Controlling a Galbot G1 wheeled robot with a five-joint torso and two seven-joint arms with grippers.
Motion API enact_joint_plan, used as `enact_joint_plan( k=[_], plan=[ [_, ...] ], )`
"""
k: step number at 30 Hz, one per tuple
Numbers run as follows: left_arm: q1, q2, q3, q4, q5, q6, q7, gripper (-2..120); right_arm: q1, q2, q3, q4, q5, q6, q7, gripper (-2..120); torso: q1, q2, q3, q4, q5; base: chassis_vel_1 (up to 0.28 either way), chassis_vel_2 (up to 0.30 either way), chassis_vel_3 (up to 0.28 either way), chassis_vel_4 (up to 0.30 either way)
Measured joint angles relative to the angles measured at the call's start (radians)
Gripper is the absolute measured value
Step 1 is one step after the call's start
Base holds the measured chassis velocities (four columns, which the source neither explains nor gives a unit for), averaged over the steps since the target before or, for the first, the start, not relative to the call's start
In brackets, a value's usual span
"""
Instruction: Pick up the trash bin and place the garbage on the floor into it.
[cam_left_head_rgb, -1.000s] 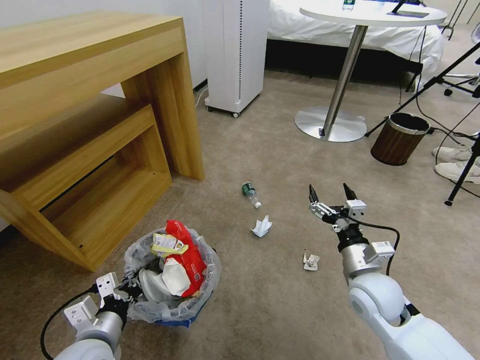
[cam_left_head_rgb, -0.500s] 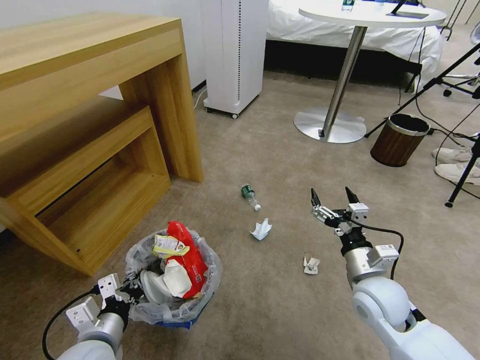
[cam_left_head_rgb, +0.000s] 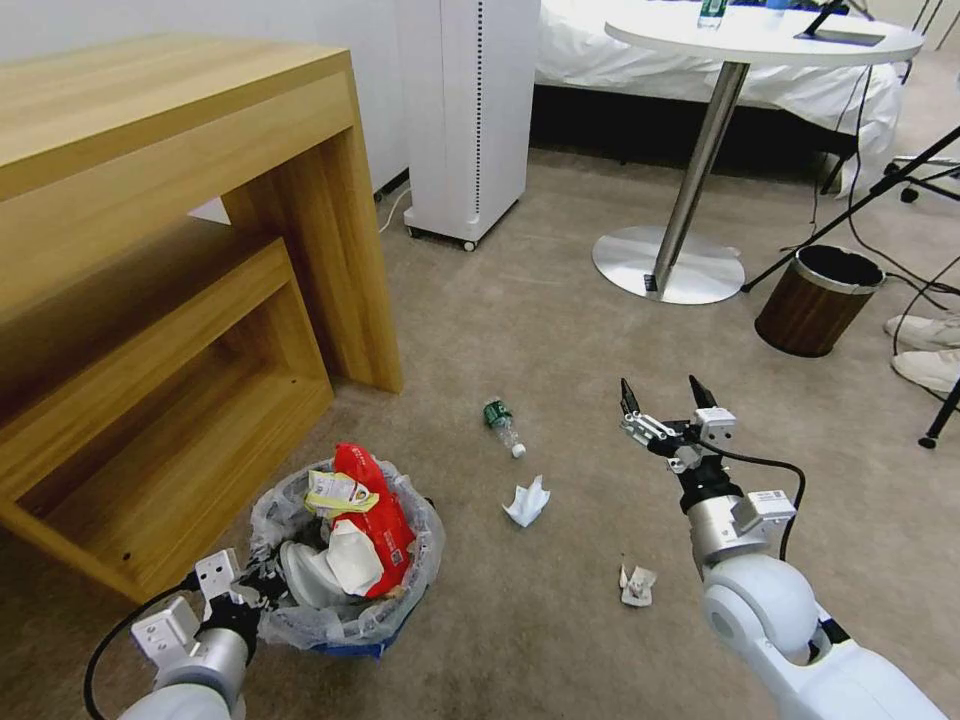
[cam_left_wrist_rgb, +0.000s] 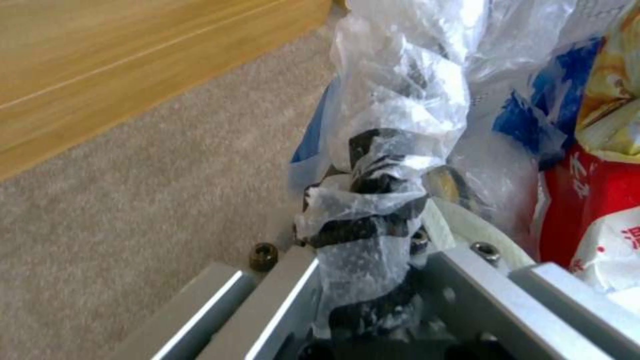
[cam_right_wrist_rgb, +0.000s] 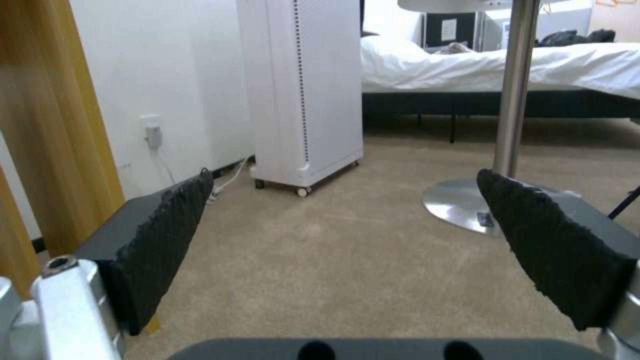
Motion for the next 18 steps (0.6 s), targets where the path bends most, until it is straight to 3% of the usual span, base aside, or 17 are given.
enact_joint_plan(
  k=[10, 13, 18],
  plan=[
    [0.004, 0.007, -0.002, -0.007, -0.004, 0.005, -0.001, 0, 0.006, -0.013, -0.029, 0.015, 0.058, -0.035, 0.038, 100, 0.0, 0.0, 0.0, -0.0001, -0.0001, -0.005, 0.013, 0.012, -0.008],
    [0.007, 0.008, -0.002, -0.012, -0.005, 0.006, -0.001, 0, 0.01, -0.018, -0.051, 0.023, 0.118, -0.091, 0.08, 100, 0.0, 0.0, 0.0, -0.0001, -0.0001, 0.0, 0.0, 0.0, 0.0],
    [0.017, 0.006, -0.002, -0.013, -0.002, 0.004, -0.001, 0, 0.041, -0.024, -0.127, 0.013, 0.309, -0.265, 0.215, 100, 0.0, 0.0, 0.0, -0.0001, -0.0002, 0.0, 0.0, 0.0, 0.0]
  ],
)
